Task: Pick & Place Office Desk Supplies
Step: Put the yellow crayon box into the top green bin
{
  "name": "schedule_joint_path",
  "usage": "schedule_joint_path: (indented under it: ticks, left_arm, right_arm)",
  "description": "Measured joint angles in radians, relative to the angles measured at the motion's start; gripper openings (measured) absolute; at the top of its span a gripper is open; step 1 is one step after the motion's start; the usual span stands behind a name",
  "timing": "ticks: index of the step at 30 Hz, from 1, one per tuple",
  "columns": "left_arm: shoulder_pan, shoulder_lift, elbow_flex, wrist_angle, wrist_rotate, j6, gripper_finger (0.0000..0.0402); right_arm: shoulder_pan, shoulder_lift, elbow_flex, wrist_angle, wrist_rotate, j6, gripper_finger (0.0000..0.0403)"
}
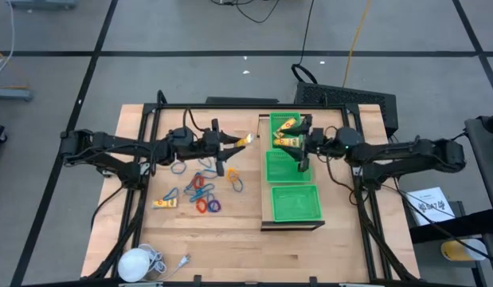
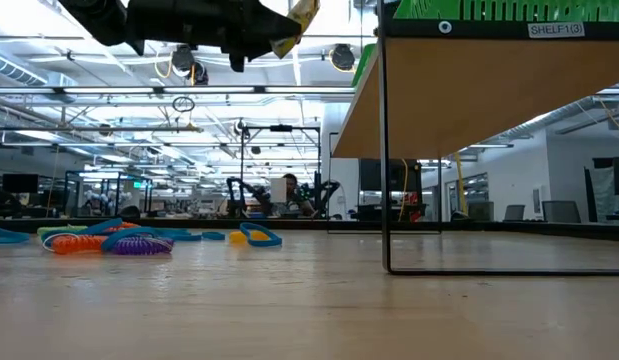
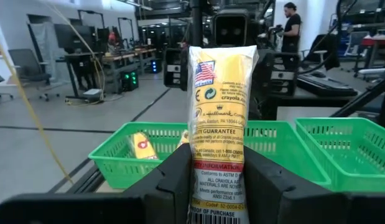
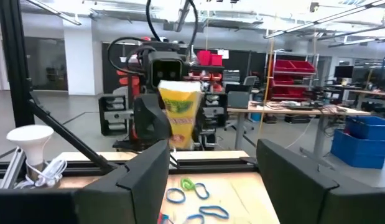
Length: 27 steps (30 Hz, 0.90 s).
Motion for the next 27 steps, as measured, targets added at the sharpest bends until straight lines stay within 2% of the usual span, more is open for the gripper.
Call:
schedule_joint_path:
  ticks: [11,14,20,27]
  left_arm:
    - [-0.001,0.000,0.000,-0.009,0.000,-0.003,0.0118]
    - [0.000,0.000,0.000,-0.013,0.000,-0.003,0.0118]
    - [0.000,0.000,0.000,-0.019,0.001,-0.003,0.0118]
    - [0.000,0.000,0.000,-0.037,0.001,-0.003,0.0118]
  right_arm:
    - [0.021,0.227,0.199,-0.003,-0.003,-0.002,0.0294]
    - [0.021,0.269,0.239,-0.003,-0.045,0.009,0.0302]
    - [0.021,0.346,0.302,0.005,-0.059,0.015,0.0300]
    - [0.021,0.380,0.310,0.058,-0.054,0.016,0.0281]
